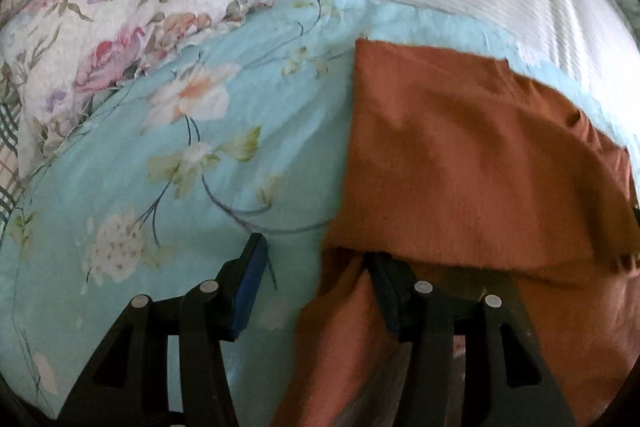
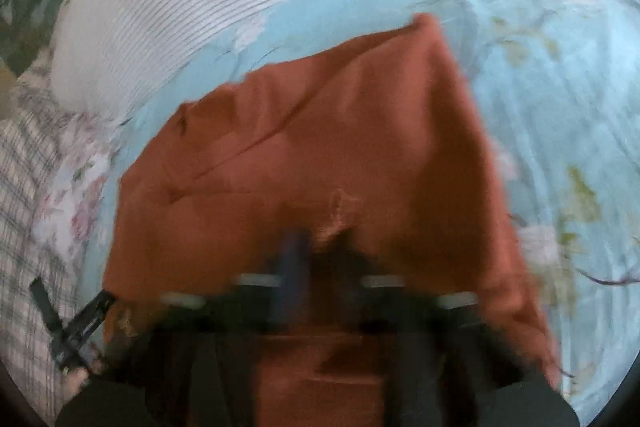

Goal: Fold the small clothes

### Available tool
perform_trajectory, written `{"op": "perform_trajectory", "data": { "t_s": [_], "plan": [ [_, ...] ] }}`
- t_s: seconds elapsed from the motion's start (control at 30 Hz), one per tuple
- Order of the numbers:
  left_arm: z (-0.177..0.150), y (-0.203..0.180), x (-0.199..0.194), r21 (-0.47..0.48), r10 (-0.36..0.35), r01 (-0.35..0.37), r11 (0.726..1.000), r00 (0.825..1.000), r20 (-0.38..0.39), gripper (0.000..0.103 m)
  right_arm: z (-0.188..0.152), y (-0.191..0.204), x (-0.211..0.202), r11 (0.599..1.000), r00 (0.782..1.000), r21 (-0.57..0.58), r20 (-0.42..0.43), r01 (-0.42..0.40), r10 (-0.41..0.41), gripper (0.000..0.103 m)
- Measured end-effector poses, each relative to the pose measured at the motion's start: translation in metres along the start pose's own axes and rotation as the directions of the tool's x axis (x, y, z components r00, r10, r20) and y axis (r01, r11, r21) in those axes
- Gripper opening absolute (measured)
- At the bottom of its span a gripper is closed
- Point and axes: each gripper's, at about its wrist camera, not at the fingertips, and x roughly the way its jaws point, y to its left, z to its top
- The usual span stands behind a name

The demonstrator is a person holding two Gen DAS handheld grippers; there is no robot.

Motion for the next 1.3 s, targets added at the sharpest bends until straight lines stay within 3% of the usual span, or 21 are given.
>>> {"op": "perform_trajectory", "data": {
  "t_s": [0.13,0.23,0.37,0.43,0.5,0.6,0.67,0.73,0.8,0.83,0.87,0.93,1.03,1.07,1.1,1.23,1.3],
  "plan": [
    [0.009,0.005,0.005,-0.065,-0.02,0.022,0.998,0.999,0.03,0.05,0.015,0.012,-0.057,0.998,0.978,-0.025,0.199,-0.054,0.058,0.007],
    [0.007,0.012,0.008,-0.111,-0.03,0.035,0.993,0.999,0.04,0.051,0.021,0.002,-0.082,0.998,0.957,-0.002,0.286,-0.061,0.059,0.007],
    [0.003,0.013,0.003,-0.123,-0.007,0.015,0.992,0.997,0.071,0.051,0.018,-0.014,-0.055,0.999,0.981,0.03,0.195,-0.023,0.017,0.007],
    [0.003,0.016,0.006,-0.137,-0.015,0.023,0.99,0.998,0.058,0.051,0.016,-0.014,-0.05,0.999,0.982,0.028,0.19,-0.026,0.021,0.007],
    [0.003,0.018,0.007,-0.147,-0.024,0.031,0.989,0.998,0.053,0.052,0.015,-0.008,-0.052,1.0,0.977,0.008,0.209,0.025,-0.026,0.007],
    [0.003,0.017,0.008,-0.142,-0.02,0.027,0.989,0.999,0.05,0.052,0.015,-0.013,-0.043,0.985,0.969,0.034,0.176,0.169,-0.173,0.01],
    [0.003,0.017,0.008,-0.141,-0.016,0.023,0.99,0.999,0.049,0.052,0.012,-0.017,-0.044,0.962,0.946,0.06,0.177,0.265,-0.271,0.011],
    [0.002,0.017,0.008,-0.142,-0.015,0.022,0.99,0.999,0.05,0.052,0.008,-0.014,-0.056,0.965,0.937,0.074,0.227,0.254,-0.264,0.011],
    [0.003,0.016,0.009,-0.137,-0.01,0.017,0.99,0.999,0.049,0.052,0.002,0.0,-0.059,0.983,0.949,0.026,0.256,0.184,-0.184,0.012],
    [0.003,0.015,0.009,-0.134,-0.007,0.014,0.991,0.999,0.048,0.052,0.0,0.009,-0.053,0.992,0.965,-0.02,0.233,0.123,-0.116,0.012],
    [0.003,0.015,0.009,-0.132,-0.007,0.013,0.991,0.999,0.048,0.052,-0.003,0.018,-0.037,0.997,0.988,-0.066,0.151,0.025,-0.014,0.012],
    [0.003,0.016,0.009,-0.134,-0.008,0.014,0.991,0.999,0.049,0.052,-0.009,0.024,-0.013,0.995,0.998,-0.089,0.05,-0.045,0.05,0.012],
    [0.002,0.017,0.007,-0.137,-0.008,0.015,0.99,0.998,0.055,0.053,-0.022,0.016,0.018,0.987,0.993,-0.131,-0.062,0.093,-0.102,0.012],
    [0.002,0.018,0.006,-0.138,-0.012,0.02,0.99,0.998,0.057,0.054,-0.026,0.004,0.017,0.99,0.992,-0.1,-0.07,0.095,-0.102,0.011],
    [0.002,0.019,0.004,-0.14,-0.017,0.025,0.99,0.998,0.059,0.054,-0.028,-0.006,0.01,0.996,0.996,-0.061,-0.056,0.069,-0.073,0.011],
    [-0.003,0.027,-0.013,-0.176,-0.02,0.027,0.984,0.999,0.041,0.054,-0.036,-0.024,-0.041,0.992,0.992,0.005,0.014,0.125,-0.125,0.012],
    [-0.011,0.033,-0.03,-0.211,-0.026,0.037,0.977,0.998,0.056,0.052,-0.043,-0.037,-0.068,0.994,0.994,0.045,0.036,0.099,-0.1,0.025]
  ]
}}
